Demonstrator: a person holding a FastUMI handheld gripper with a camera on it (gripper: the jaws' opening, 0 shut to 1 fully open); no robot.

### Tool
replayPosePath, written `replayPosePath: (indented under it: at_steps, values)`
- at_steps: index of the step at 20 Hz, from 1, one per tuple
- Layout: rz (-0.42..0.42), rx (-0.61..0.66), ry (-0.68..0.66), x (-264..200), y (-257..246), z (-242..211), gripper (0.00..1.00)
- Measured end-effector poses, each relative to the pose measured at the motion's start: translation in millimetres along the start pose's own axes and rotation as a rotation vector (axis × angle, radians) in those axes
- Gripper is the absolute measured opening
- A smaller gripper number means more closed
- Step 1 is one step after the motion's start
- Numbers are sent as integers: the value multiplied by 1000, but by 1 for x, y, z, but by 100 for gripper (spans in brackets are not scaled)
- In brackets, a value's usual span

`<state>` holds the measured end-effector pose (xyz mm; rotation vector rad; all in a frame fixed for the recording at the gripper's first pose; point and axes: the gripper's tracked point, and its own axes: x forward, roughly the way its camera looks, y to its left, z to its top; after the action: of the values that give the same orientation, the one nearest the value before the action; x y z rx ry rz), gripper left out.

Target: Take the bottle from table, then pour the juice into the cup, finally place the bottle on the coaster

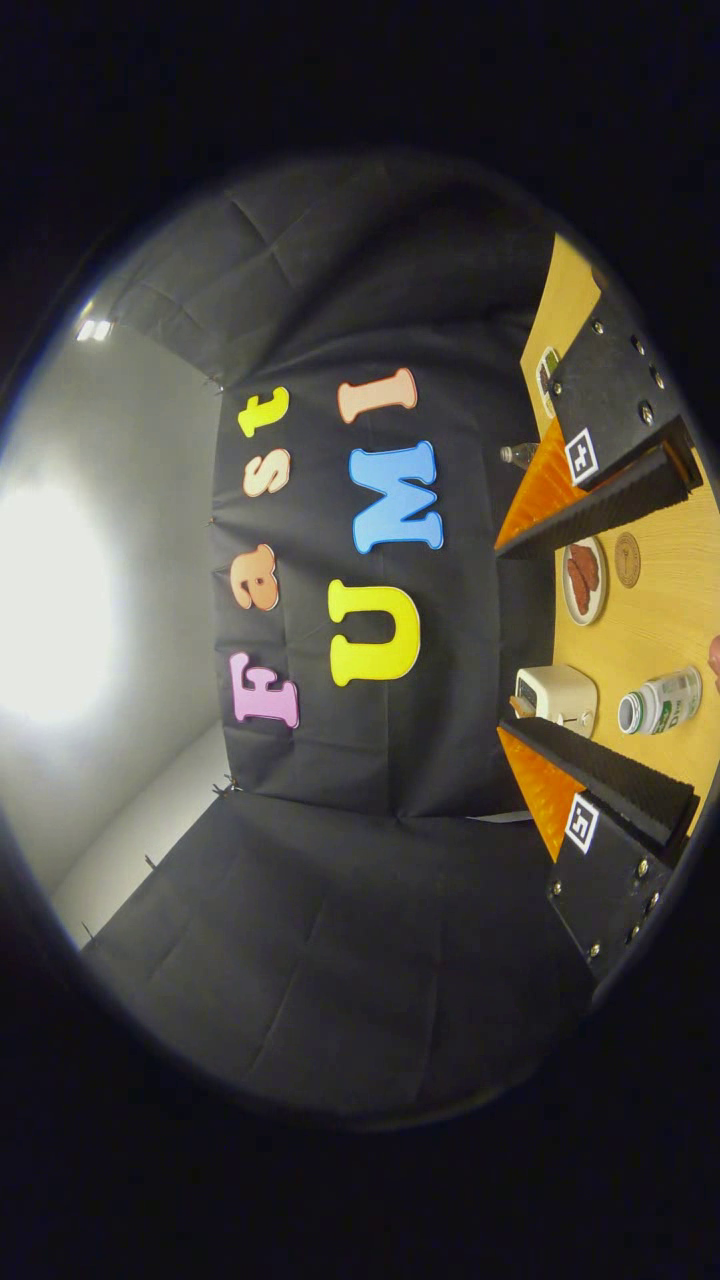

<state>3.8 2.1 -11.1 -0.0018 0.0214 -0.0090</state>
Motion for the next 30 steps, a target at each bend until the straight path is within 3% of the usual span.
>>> replayPosePath:
  at_steps: [13, 19, 26, 30]
  values:
    - [-48, -24, 24, 1, -3, -20, 96]
    - [-42, -56, 38, 2, 25, -39, 97]
    - [17, -41, 103, 18, 74, -93, 97]
    - [8, -11, 141, 25, 83, -126, 97]
